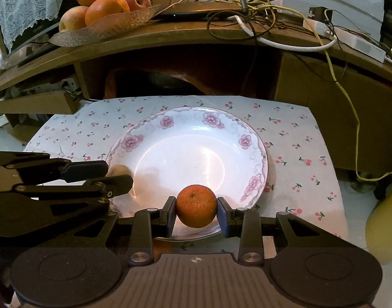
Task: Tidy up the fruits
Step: 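Carry both fruits into the white plate and open both grippers, then grasp the red tomato with the left gripper while the right gripper grasps a small brown fruit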
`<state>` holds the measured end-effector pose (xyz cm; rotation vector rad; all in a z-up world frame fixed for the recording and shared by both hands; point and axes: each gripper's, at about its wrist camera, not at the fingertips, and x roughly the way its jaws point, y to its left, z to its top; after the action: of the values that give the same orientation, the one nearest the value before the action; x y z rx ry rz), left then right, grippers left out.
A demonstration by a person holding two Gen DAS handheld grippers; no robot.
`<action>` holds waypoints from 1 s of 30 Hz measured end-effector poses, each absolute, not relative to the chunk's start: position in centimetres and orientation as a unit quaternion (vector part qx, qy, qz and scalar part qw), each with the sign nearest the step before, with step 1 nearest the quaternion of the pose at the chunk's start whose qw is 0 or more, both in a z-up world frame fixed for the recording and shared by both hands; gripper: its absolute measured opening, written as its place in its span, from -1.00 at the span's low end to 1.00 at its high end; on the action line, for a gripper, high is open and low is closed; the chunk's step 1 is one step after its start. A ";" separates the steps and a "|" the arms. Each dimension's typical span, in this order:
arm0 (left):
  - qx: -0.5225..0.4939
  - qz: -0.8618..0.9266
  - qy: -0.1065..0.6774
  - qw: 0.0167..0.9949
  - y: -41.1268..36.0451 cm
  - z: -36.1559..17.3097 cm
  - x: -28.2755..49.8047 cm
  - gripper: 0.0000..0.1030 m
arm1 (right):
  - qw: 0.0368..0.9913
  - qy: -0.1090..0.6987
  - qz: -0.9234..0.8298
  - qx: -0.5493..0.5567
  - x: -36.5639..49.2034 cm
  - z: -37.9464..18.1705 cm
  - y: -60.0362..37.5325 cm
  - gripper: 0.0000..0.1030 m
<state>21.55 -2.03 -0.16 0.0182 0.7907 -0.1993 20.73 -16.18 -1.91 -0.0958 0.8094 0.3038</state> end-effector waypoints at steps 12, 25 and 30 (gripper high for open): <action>-0.012 -0.093 0.380 0.920 -1.1 0.9 21.3 -0.31 | 0.918 0.371 0.138 -0.037 20.6 -1.0 -17.3 -0.17; -0.010 -0.104 0.385 0.917 -0.2 1.6 20.0 -0.30 | 0.918 0.370 0.140 -0.027 19.9 -0.6 -18.1 -0.16; -0.014 -0.112 0.389 0.914 0.2 1.6 19.3 -0.29 | 0.915 0.374 0.151 -0.027 19.0 -0.5 -18.2 -0.14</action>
<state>19.26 0.23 1.64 -0.0287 0.8005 -0.2307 18.98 -18.18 -0.54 -0.0558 0.7700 0.3105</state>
